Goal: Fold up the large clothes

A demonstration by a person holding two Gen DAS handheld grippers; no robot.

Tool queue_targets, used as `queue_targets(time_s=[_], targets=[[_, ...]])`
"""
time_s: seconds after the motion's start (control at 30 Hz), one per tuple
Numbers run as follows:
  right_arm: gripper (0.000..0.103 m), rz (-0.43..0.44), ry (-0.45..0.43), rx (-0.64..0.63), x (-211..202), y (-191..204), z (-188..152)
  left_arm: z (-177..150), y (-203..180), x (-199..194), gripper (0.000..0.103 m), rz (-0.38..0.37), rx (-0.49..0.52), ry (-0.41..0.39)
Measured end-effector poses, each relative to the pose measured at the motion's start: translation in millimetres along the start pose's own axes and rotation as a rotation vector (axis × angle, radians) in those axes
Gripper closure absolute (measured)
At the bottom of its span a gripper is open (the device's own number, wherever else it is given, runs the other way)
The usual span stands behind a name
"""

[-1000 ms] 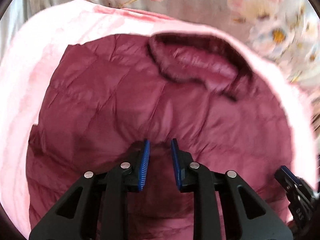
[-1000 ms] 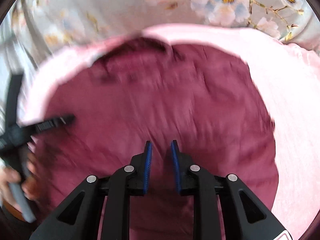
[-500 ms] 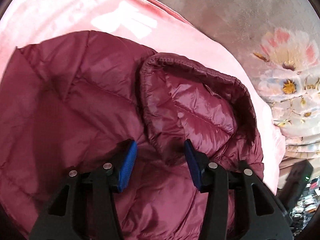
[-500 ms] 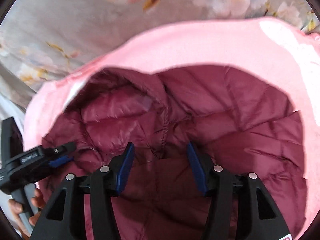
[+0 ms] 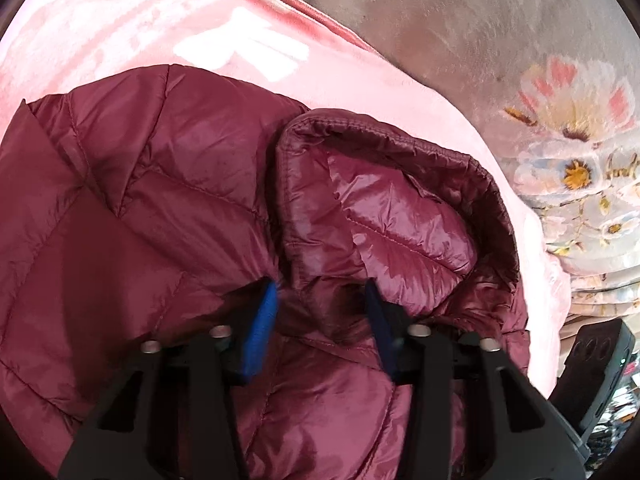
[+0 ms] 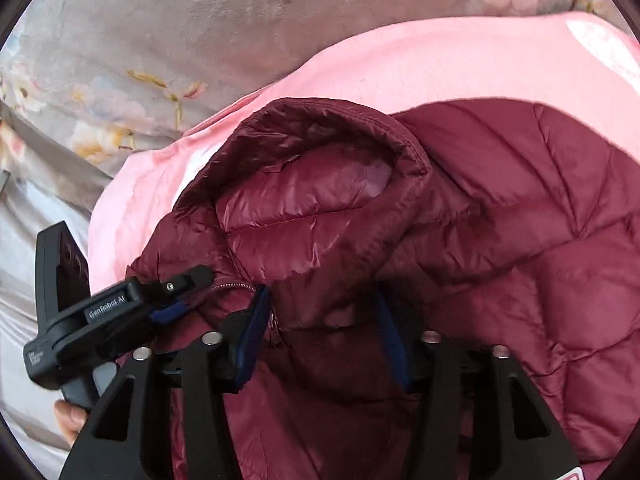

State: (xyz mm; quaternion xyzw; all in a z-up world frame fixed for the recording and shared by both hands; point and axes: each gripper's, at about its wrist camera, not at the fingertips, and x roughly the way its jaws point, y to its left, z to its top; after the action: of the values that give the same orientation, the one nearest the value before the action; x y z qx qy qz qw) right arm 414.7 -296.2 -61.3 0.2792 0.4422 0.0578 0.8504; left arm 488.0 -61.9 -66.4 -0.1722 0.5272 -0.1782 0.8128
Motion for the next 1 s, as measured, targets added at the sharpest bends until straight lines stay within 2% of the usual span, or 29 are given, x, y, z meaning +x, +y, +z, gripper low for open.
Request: queue_targets(time_s=[0.07,0.13,0.2,0.3,0.37,0.43,0.5,0.6,0.73,0.77,0.83,0.9,1.0], targets=[[0.082,0.028,-0.017,0.020,-4,0,-2,-1,-2,0,0.090,0.011,0.015,0.002],[0.087,0.054,-0.053,0.021,-17,1,-2,-2,-3,-5,0.093,0.008,0.035,-0.014],[0.088,0.069,-0.073,0.011,-31,1,-4,-6,-5,-12,0.094,0.021,0.086,-0.039],[0.088,0.064,-0.050,-0.020,-35,-7,-14,-13,-4,-11,0.093,0.034,0.142,-0.046],[0.080,0.044,-0.014,-0.038,-27,-15,-19,-17,-2,-3,0.093,0.046,0.152,-0.042],[0.078,0.052,-0.013,-0.006,-23,-18,-21,-18,1,2,0.093,0.043,0.149,-0.050],[0.073,0.085,-0.041,0.029,-29,-23,-19,-18,2,2,0.093,0.038,0.150,-0.053],[0.072,0.085,-0.073,0.065,-32,-27,-14,-19,4,4,0.093,0.030,0.152,-0.060],[0.072,0.165,-0.110,0.096,-49,-31,-17,-23,4,5,0.092,0.033,0.178,-0.090],[0.068,0.170,-0.120,0.097,-53,-31,-18,-25,5,5,0.091,0.035,0.184,-0.097],[0.063,0.143,-0.124,0.102,-54,-29,-14,-28,3,5,0.091,0.044,0.197,-0.111],[0.063,0.121,-0.110,0.117,-45,-25,-8,-29,0,5,0.091,0.053,0.211,-0.125],[0.069,0.082,-0.088,0.143,-32,-25,-6,-29,0,5,0.091,0.049,0.217,-0.132]])
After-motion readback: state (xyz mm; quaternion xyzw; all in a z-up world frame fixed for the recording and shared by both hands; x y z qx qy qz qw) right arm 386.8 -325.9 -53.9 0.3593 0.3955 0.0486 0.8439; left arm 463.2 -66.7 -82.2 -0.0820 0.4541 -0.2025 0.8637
